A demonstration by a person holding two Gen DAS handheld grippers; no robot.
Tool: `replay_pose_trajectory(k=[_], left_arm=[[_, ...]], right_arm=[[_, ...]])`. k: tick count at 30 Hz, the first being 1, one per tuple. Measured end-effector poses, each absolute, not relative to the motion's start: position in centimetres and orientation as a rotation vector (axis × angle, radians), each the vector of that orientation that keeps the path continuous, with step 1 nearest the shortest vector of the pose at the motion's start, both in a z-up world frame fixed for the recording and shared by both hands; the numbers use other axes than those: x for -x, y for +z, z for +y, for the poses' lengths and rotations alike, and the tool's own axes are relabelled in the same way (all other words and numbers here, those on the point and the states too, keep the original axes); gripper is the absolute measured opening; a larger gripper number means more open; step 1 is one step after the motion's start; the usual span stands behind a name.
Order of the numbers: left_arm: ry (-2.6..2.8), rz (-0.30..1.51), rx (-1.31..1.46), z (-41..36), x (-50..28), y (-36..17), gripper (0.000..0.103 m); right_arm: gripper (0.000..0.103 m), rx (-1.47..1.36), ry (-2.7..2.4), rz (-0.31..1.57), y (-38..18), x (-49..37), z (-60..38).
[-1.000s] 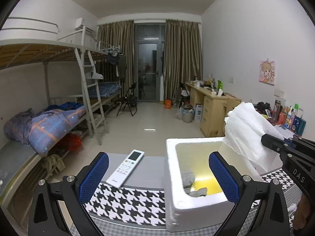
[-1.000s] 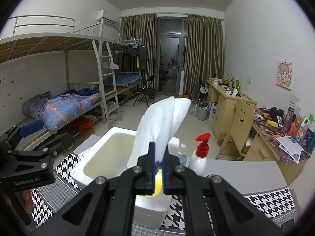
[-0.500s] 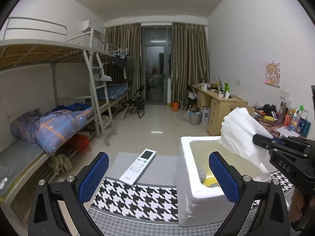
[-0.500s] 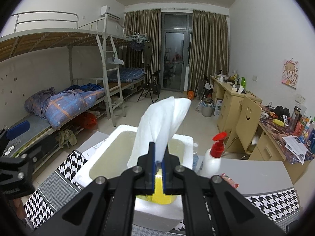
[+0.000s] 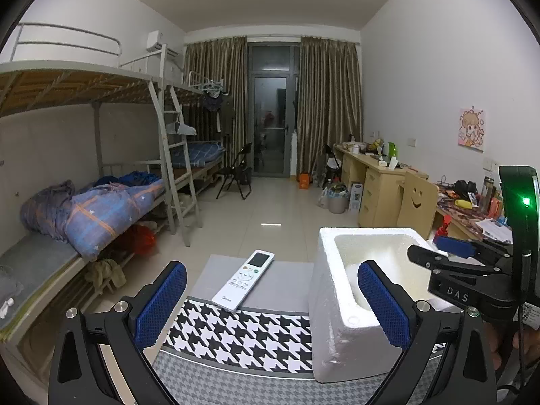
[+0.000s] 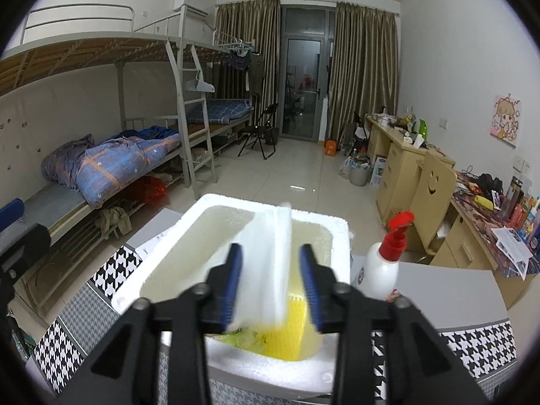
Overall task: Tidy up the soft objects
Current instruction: 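Lower the white cloth into the box and open the right gripper, then withdraw both open grippers from the box back over the table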
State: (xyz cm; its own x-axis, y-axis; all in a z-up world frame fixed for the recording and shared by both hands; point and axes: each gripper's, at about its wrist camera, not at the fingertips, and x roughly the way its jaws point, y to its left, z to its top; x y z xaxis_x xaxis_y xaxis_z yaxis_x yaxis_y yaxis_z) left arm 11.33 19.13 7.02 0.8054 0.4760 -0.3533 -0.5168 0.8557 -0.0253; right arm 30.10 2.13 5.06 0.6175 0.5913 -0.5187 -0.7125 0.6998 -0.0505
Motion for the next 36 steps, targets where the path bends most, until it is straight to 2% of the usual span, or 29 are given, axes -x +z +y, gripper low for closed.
replay_pose_trajectory(k=[2, 3, 12, 25, 31, 36], left_arm=[[0.533, 0.345, 0.125, 19.2, -11.3, 7.0, 0.102], [0.533, 0.345, 0.123, 19.2, -11.3, 7.0, 0.102], [0.524, 0.351, 0.128, 19.3, -11.3, 6.7, 0.102], [0.502, 0.338, 0.114, 16.8, -10.7, 7.3, 0.102], [0.497, 0.332, 0.113, 15.9, -10.1, 7.7, 0.102], [0.485, 0.332, 0.106, 15.1, -9.6, 7.7, 0.102]], right_arm=[[0.064, 0.253, 0.759, 0.508, 5.0, -30.2, 2.0], [0.066, 0.244, 0.760, 0.513, 5.0, -30.3, 1.9], [0.076, 0.217, 0.757, 0.494, 5.9, -29.7, 0.9], [0.081, 0.195, 0.755, 0.453, 7.2, -28.1, -1.1], [0.095, 0.200, 0.737, 0.409, 7.7, -26.7, -2.3], [0.096, 0.201, 0.741, 0.391, 7.8, -25.7, -3.4]])
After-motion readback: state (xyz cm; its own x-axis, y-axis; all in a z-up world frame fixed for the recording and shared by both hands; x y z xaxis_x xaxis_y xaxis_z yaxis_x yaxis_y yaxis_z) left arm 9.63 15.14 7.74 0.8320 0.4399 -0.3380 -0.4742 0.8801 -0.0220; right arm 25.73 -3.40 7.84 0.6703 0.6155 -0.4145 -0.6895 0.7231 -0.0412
